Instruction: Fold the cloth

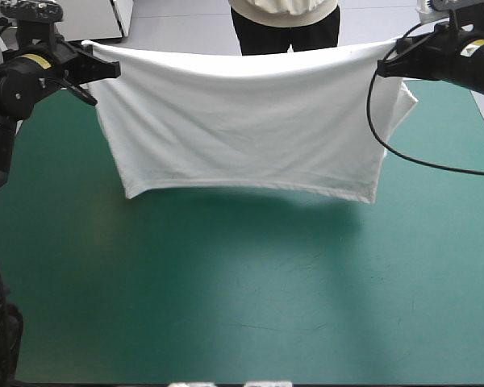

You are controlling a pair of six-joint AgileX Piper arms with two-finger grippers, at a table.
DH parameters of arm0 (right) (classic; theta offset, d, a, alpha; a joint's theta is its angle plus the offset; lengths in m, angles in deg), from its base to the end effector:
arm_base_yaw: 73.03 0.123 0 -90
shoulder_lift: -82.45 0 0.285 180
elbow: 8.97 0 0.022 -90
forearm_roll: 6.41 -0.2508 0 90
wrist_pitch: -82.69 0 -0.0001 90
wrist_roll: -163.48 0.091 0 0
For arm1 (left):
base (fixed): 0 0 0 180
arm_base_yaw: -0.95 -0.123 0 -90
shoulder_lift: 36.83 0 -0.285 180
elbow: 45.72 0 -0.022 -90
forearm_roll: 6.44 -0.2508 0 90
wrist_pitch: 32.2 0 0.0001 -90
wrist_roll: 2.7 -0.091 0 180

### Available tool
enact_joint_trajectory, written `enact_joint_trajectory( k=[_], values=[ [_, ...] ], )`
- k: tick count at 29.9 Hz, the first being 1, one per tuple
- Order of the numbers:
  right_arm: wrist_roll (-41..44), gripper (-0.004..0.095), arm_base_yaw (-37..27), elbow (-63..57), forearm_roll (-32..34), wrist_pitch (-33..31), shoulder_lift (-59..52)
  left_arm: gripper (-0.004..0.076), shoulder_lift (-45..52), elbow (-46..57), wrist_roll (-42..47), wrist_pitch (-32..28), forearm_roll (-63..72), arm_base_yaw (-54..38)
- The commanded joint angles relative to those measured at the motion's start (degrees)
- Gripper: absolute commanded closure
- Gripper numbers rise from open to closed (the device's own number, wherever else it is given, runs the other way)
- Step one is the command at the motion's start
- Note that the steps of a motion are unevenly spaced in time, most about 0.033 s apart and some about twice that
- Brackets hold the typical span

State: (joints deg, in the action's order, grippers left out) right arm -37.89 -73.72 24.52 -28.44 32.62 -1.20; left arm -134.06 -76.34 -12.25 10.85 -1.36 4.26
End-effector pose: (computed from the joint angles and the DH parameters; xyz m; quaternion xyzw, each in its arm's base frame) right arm 0.3264 0.0223 0.5092 -0.1259 0.8087 0.0826 0.5686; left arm 0.3420 -0.0253 0.4950 0.0825 0.8125 -0.0120 0.5769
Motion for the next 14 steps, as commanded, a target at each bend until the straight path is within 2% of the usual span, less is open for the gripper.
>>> enact_joint_trajectory(
  k=[1,5,8,10,14],
  values=[
    [-0.5,0.0925,-0.5,5.4,-1.6,7.9,1.9,0.0733,-1.1,-5.8,-0.1,-9.1,0.0,0.0],
    [-1.2,0.0926,-0.5,11.5,-1.6,9.2,6.0,0.0733,-4.2,-10.4,-0.6,-14.5,-0.4,0.0],
    [-1.2,0.0926,-0.5,14.3,-2.4,8.2,8.5,0.0733,-5.5,-11.0,-0.6,-14.7,-0.4,0.0],
    [-1.6,0.0925,-0.5,14.1,-2.9,7.2,9.7,0.0733,-6.5,-10.8,-0.6,-12.5,-0.4,0.0],
    [-2.4,0.0925,-0.5,14.0,-4.8,0.2,13.8,0.0733,-10.1,-10.8,-0.4,-2.4,0.1,0.0]
  ],
)
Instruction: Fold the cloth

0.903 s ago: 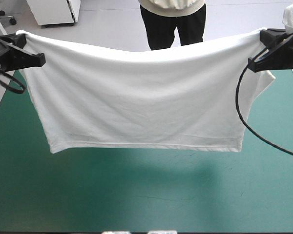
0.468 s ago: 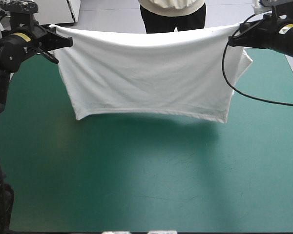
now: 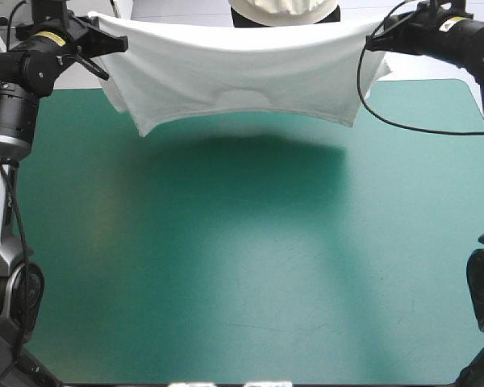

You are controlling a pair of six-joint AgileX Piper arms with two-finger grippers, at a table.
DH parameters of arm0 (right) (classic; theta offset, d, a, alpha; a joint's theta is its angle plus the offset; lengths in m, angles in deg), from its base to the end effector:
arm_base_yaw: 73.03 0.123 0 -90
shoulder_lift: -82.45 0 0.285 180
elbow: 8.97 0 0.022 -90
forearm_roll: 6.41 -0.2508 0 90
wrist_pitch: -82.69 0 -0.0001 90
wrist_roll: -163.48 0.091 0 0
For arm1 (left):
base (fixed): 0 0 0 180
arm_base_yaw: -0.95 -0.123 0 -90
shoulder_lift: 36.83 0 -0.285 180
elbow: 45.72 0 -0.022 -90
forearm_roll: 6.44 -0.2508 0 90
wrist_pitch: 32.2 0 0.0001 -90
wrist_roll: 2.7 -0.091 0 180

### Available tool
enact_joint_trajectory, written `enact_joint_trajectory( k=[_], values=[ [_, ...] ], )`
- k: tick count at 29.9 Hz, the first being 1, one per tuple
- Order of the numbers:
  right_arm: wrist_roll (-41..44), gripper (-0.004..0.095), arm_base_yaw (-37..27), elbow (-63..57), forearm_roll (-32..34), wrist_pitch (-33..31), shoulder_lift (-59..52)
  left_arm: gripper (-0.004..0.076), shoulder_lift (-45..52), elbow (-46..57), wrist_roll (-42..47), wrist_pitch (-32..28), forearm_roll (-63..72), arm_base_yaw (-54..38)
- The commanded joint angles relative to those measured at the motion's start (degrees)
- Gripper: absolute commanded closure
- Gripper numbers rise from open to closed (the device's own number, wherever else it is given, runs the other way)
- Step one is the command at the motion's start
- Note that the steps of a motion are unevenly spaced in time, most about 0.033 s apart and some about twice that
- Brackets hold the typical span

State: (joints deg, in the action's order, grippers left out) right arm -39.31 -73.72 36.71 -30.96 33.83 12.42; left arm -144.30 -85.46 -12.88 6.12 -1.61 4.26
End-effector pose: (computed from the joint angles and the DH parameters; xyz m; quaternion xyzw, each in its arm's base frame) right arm 0.3950 0.0237 0.4892 -0.1283 0.8059 0.0968 0.5699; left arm 0.3957 -0.0277 0.4852 0.0831 0.7939 -0.0047 0.6023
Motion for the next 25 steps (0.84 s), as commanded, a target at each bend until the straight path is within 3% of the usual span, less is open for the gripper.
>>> enact_joint_trajectory(
  k=[1,4,9,15,20,25],
  values=[
    [-1.0,0.0925,-0.5,1.8,-2.4,-3.5,1.1,0.0733,-0.8,-1.6,0.3,5.0,0.7,0.0],
    [0.1,0.0925,-0.5,1.6,-2.6,-9.6,4.2,0.0733,-4.1,-1.3,2.1,14.6,0.9,0.0],
    [1.9,0.0924,-0.5,-3.3,-1.6,-14.2,4.7,0.0733,-4.1,7.0,2.4,17.9,3.7,0.0],
    [0.4,0.0924,-0.5,-14.7,-1.1,-15.5,1.8,0.0733,-0.5,20.7,-0.7,17.0,3.6,0.0],
    [-1.2,0.0925,-0.5,-24.3,-0.8,-14.7,-2.6,0.0733,4.4,32.1,-3.7,12.3,1.7,0.0],
    [-1.2,0.0925,-0.5,-36.1,3.1,-14.3,-9.4,0.0733,8.8,39.7,-4.7,11.8,-3.3,0.0]
  ],
)
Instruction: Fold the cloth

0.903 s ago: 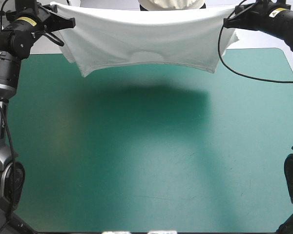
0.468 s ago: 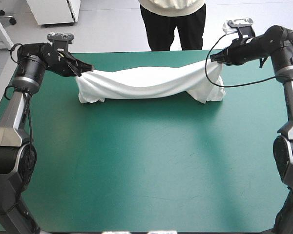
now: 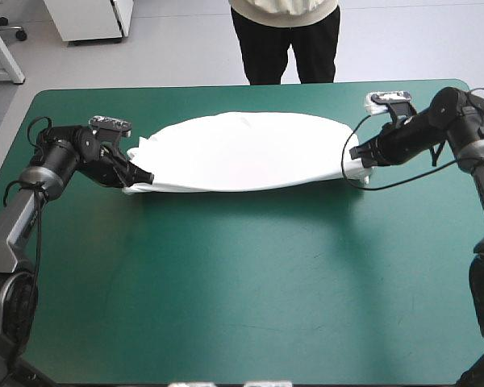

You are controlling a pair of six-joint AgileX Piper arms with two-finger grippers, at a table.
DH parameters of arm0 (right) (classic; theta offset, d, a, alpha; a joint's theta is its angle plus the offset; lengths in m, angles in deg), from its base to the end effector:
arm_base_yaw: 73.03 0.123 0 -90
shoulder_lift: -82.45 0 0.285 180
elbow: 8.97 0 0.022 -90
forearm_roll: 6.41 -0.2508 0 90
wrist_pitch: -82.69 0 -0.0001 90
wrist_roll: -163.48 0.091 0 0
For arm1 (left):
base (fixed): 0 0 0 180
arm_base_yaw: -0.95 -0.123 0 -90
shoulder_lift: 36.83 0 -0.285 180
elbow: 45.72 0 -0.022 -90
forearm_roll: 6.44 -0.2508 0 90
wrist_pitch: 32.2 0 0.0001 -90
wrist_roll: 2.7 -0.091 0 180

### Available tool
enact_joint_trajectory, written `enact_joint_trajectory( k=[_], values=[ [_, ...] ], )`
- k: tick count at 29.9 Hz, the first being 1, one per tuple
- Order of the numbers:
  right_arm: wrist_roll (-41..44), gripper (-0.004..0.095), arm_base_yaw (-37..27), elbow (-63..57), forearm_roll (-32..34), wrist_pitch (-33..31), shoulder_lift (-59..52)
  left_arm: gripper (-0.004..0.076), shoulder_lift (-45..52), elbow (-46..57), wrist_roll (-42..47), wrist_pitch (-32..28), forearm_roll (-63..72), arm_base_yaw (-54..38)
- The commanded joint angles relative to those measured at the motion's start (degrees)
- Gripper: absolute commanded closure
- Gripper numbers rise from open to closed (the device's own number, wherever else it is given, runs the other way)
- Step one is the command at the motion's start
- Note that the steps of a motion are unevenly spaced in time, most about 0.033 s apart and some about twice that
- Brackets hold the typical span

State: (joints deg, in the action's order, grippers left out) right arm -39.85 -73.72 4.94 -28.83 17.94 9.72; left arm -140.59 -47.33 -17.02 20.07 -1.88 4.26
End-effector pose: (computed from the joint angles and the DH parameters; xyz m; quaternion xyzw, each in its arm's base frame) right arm 0.3708 0.0269 0.3242 -0.1419 0.9538 0.1455 0.2214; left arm 0.3559 -0.0263 0.2866 0.1327 0.9655 -0.0147 0.2236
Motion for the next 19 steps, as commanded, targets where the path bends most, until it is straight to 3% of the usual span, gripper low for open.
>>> enact_joint_trajectory(
  k=[1,11,19],
  values=[
    [-0.8,0.0925,-0.5,-6.4,1.4,1.7,-8.0,0.0733,5.9,2.5,-0.5,-1.9,-4.1,0.0],
    [-0.9,0.0925,-0.5,-31.3,2.6,7.1,-19.6,0.0733,13.6,15.8,-0.4,0.5,-1.0,-1.1],
    [-0.9,0.0925,0.2,-39.9,1.3,10.7,-21.8,0.0733,17.1,26.4,-2.4,-1.1,6.3,-1.0]
  ],
)
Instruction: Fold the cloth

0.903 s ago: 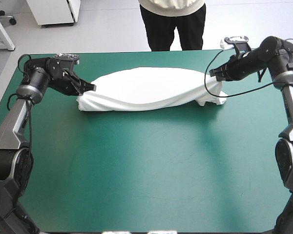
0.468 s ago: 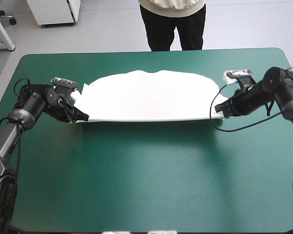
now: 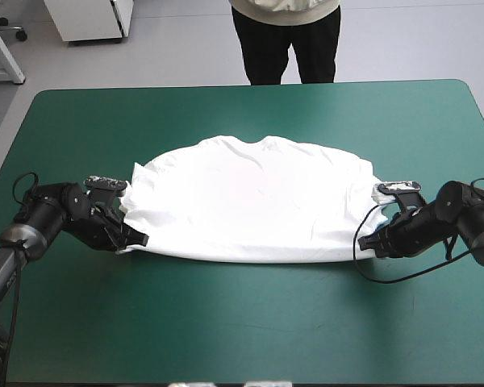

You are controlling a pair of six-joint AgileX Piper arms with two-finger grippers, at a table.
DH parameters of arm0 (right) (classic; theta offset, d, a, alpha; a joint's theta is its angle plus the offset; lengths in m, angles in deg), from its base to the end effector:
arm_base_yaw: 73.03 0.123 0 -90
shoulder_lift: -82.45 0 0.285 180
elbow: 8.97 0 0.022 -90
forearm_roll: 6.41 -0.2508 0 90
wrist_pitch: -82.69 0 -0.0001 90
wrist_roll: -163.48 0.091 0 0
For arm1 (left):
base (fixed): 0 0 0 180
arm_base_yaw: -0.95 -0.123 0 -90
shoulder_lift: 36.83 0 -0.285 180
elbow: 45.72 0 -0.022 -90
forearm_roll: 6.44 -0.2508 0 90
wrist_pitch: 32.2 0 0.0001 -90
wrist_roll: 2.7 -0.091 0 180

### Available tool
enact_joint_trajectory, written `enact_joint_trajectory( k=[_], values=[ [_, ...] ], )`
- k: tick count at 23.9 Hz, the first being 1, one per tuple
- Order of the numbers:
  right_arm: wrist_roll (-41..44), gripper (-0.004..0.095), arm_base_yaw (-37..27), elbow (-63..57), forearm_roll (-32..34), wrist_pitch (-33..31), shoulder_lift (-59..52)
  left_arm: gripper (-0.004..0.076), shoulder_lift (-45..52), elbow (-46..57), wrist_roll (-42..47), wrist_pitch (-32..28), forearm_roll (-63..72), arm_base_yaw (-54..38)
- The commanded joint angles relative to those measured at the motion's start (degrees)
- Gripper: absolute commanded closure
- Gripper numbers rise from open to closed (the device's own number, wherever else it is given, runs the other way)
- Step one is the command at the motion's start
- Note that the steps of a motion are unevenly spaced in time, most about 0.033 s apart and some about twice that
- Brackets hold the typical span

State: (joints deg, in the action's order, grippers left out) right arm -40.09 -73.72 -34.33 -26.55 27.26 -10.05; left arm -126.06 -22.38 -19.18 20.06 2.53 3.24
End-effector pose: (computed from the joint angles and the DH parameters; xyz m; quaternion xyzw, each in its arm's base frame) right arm 0.2477 0.0228 0.2457 -0.1119 0.9767 0.1288 0.1304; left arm 0.2596 -0.0216 0.2450 0.1224 0.9814 -0.0508 0.1389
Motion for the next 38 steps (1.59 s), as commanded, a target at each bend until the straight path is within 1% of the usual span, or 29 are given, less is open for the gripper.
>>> enact_joint_trajectory(
  k=[1,7,11,12,13,14,16,17,18,19,20,21,23,25,27,28,30,31,34,38],
  values=[
    [-0.7,0.0925,0.4,-1.5,-1.0,1.6,-2.0,0.0733,2.7,2.3,-0.3,-1.6,1.9,0.0],
    [-0.4,0.0925,2.6,-4.7,-1.0,3.2,-2.0,0.0733,3.9,5.5,-0.3,-2.5,2.3,0.0],
    [0.3,0.0919,4.1,-6.0,-0.9,6.6,-2.2,0.0733,4.9,5.5,-0.3,-3.9,2.5,0.0],
    [0.3,0.0905,4.1,-6.0,-0.8,7.4,-2.2,0.0731,5.1,5.5,-0.4,-4.0,2.5,0.0],
    [0.3,0.0828,4.1,-5.8,-0.8,8.3,-2.5,0.0706,5.1,5.5,-1.8,-3.7,2.5,0.0],
    [0.3,0.0788,4.1,-5.8,-0.8,8.7,-2.8,0.068,5.1,5.5,-1.8,-3.5,2.5,0.0],
    [0.6,0.0661,4.1,-5.8,-0.7,8.8,-3.5,0.0584,5.1,5.5,-2.7,-3.2,2.8,0.0],
    [1.4,0.0536,4.1,-5.8,-0.2,8.4,-4.6,0.0454,5.2,5.5,-2.7,-2.6,4.5,0.0],
    [1.7,0.0497,4.1,-5.8,0.0,8.2,-5.1,0.0396,5.3,5.4,-2.7,-2.5,5.1,0.0],
    [2.3,0.0446,4.1,-5.8,0.0,8.2,-6.7,0.0287,6.2,5.4,-2.7,-2.4,5.3,0.0],
    [3.1,0.0439,4.1,-5.8,0.2,8.0,-8.3,0.022,7.4,5.4,-1.9,-2.4,5.5,0.0],
    [3.2,0.0439,4.1,-5.8,0.4,8.0,-10.9,0.0192,9.6,5.4,-0.8,-2.9,5.0,-0.1],
    [5.7,0.0439,4.1,-5.0,1.5,8.4,-16.4,0.0193,14.3,5.4,0.6,-5.0,5.4,-0.1],
    [9.4,0.0439,4.1,-1.7,4.0,8.8,-20.9,0.0193,18.6,4.1,0.1,-6.7,11.1,-0.1],
    [12.9,0.0439,4.1,3.0,7.2,8.8,-22.8,0.0194,19.7,1.5,-1.1,-6.5,15.1,-0.1],
    [15.3,0.0439,4.1,5.8,10.3,8.8,-22.7,0.0196,19.8,-0.4,-2.1,-6.5,17.2,-0.1],
    [18.8,0.0439,4.1,10.2,15.8,8.0,-20.4,0.0196,19.7,-3.2,-3.1,-6.8,18.6,-0.1],
    [18.9,0.0439,4.1,11.5,16.8,7.4,-19.0,0.0196,19.7,-3.9,-3.1,-6.9,18.6,-0.1],
    [18.7,0.0439,4.1,13.8,18.1,7.0,-13.9,0.0196,19.7,-5.0,-3.1,-7.1,18.6,-0.1],
    [18.0,0.0439,4.1,15.1,18.3,9.4,-6.3,0.0196,19.7,-5.0,-3.3,-6.8,18.6,-0.1]
  ],
)
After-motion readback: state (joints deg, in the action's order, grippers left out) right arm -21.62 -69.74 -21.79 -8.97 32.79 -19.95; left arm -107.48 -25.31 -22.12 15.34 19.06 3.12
